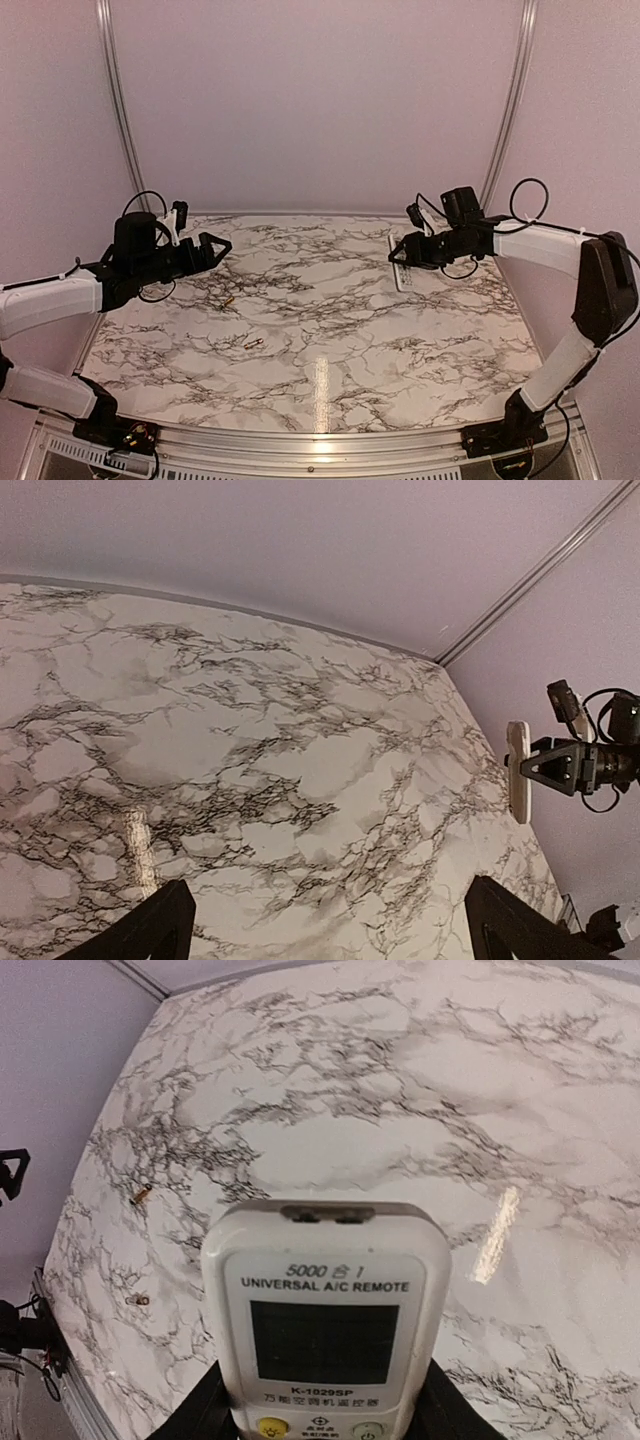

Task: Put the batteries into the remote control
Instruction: Pick up the remote control from the center of the board, then pass from the right arm to the left, then pass from the left arm to the right

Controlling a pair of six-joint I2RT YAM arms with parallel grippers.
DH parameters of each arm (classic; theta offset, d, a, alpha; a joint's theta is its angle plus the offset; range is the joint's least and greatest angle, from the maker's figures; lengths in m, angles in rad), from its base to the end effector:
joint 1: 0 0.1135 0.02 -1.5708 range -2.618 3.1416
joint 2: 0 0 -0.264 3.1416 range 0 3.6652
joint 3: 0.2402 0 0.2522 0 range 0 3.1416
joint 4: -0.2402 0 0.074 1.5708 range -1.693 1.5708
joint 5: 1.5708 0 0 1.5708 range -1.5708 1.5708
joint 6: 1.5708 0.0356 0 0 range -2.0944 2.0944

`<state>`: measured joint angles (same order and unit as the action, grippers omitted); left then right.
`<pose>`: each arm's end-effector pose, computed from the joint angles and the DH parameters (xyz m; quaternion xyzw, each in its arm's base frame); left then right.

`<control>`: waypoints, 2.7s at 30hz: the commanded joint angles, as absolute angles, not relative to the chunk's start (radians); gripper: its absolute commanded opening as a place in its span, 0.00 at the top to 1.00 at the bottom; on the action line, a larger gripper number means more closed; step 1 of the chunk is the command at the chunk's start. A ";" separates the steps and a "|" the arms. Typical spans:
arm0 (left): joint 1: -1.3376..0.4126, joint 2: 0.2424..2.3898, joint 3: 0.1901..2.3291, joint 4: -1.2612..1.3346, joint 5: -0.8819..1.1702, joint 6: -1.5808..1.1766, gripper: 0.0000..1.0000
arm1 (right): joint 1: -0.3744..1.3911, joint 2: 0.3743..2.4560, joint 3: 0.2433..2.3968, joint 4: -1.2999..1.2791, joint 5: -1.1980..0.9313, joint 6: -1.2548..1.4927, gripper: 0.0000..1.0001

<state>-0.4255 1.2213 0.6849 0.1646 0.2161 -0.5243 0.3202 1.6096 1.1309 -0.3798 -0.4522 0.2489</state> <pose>0.2447 -0.1193 0.2484 0.0202 0.8228 -0.3357 0.4582 0.3222 0.1232 0.2375 -0.1107 0.9100 0.2970 0.2671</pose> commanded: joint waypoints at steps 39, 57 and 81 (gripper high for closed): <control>-0.843 1.452 0.948 0.717 0.651 -0.464 0.15 | 0.741 1.698 1.241 0.893 -1.007 0.746 0.60; -0.853 1.408 0.995 0.430 0.466 -0.298 0.70 | 0.715 1.586 1.258 0.473 -0.915 0.551 0.04; -0.904 1.538 1.175 -0.075 0.074 -0.050 0.79 | 0.696 1.580 1.370 -0.196 -0.596 0.398 0.21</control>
<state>-0.8776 1.5024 1.1244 0.0010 0.1307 -0.0841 0.6857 1.5562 1.3273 -0.1390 -0.6491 0.3912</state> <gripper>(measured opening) 0.529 0.794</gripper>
